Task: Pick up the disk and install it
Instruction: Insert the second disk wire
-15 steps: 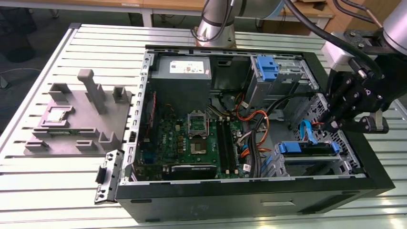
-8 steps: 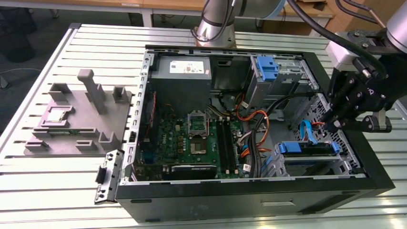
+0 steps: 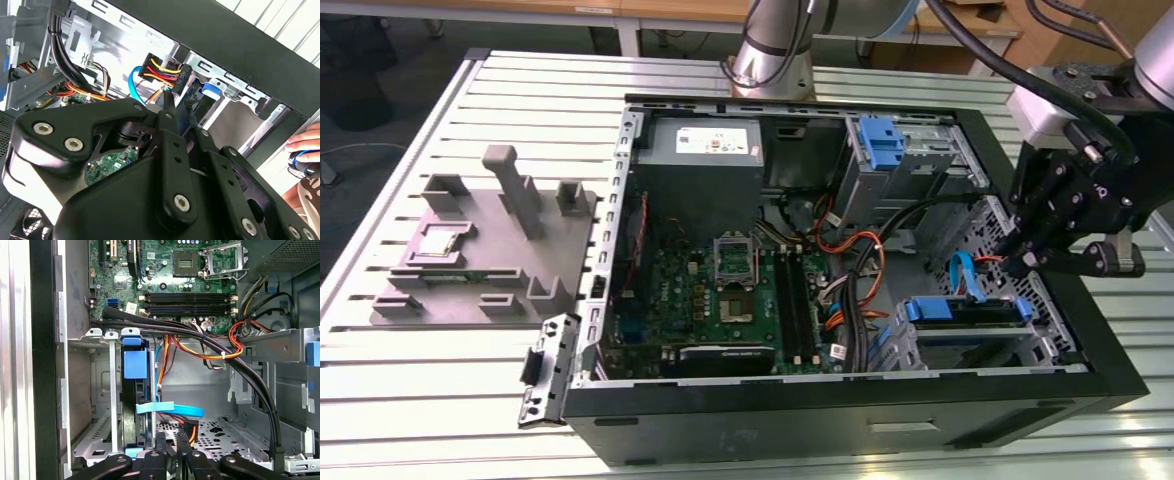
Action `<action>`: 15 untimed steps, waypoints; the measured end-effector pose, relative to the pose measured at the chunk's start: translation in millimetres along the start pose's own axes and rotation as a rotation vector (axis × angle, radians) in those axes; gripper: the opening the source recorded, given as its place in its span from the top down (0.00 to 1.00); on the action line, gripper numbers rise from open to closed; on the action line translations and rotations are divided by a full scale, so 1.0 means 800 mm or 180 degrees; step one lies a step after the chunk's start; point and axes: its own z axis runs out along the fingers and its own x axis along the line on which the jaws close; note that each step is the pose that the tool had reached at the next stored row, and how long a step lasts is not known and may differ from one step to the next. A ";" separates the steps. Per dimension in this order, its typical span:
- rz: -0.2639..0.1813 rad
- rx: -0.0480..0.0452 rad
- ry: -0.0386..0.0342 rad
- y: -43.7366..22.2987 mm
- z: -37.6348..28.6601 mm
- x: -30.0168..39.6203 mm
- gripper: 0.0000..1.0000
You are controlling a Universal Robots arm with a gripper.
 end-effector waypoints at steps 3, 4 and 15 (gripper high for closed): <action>0.0000 0.0000 0.0000 -0.0002 0.0000 0.0000 0.75; 0.0000 0.0000 0.0000 -0.0003 0.0000 0.0000 0.70; 0.0000 -0.0002 -0.0002 -0.0057 0.0035 -0.0010 0.51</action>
